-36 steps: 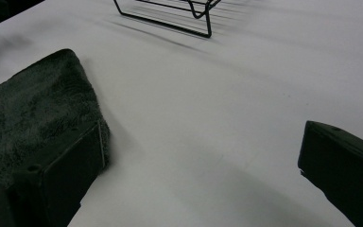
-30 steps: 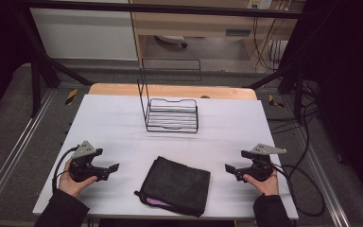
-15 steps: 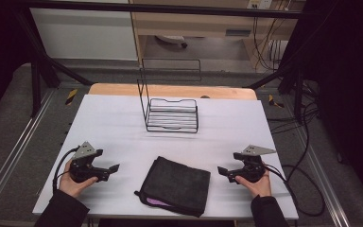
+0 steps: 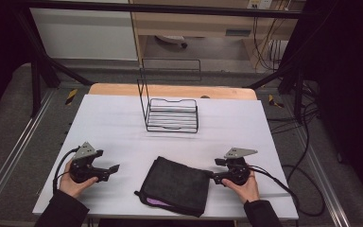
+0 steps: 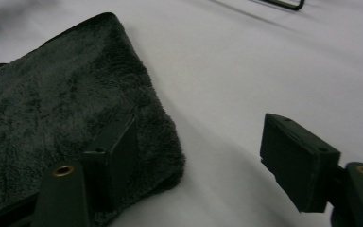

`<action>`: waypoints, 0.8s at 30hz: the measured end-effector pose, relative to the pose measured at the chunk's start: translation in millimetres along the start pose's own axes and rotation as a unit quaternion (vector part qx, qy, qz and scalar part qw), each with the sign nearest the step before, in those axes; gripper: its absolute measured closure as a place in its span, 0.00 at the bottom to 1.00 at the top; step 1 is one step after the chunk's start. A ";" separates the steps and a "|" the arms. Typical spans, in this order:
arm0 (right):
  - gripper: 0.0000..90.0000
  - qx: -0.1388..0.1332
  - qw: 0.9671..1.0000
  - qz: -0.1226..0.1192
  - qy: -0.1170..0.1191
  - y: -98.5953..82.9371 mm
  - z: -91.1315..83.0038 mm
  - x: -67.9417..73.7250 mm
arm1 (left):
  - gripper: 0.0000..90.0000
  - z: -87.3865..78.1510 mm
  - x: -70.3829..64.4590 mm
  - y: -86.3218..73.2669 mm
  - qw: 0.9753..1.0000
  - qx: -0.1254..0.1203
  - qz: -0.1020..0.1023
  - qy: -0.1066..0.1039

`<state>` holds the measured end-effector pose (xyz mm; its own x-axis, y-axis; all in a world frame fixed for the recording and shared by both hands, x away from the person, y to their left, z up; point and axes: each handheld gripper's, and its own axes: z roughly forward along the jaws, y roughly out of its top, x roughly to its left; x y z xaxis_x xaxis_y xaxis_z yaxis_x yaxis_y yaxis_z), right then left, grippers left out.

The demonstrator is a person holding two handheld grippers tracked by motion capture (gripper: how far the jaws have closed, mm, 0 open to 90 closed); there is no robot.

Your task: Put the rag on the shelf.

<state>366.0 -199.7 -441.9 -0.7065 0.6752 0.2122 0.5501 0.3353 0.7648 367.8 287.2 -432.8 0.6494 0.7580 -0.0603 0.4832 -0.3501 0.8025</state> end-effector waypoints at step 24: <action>0.81 0.047 0.998 0.034 0.026 -5.3 14.0 9.5 | 0.10 0.6 -0.7 -0.3 1.000 0.004 0.002 0.002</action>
<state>362.6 -185.9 -452.4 -0.6869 0.6642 0.2949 0.6354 0.3521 0.6872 367.5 286.5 -433.3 0.6493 0.7586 -0.0547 0.4856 -0.3581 0.7975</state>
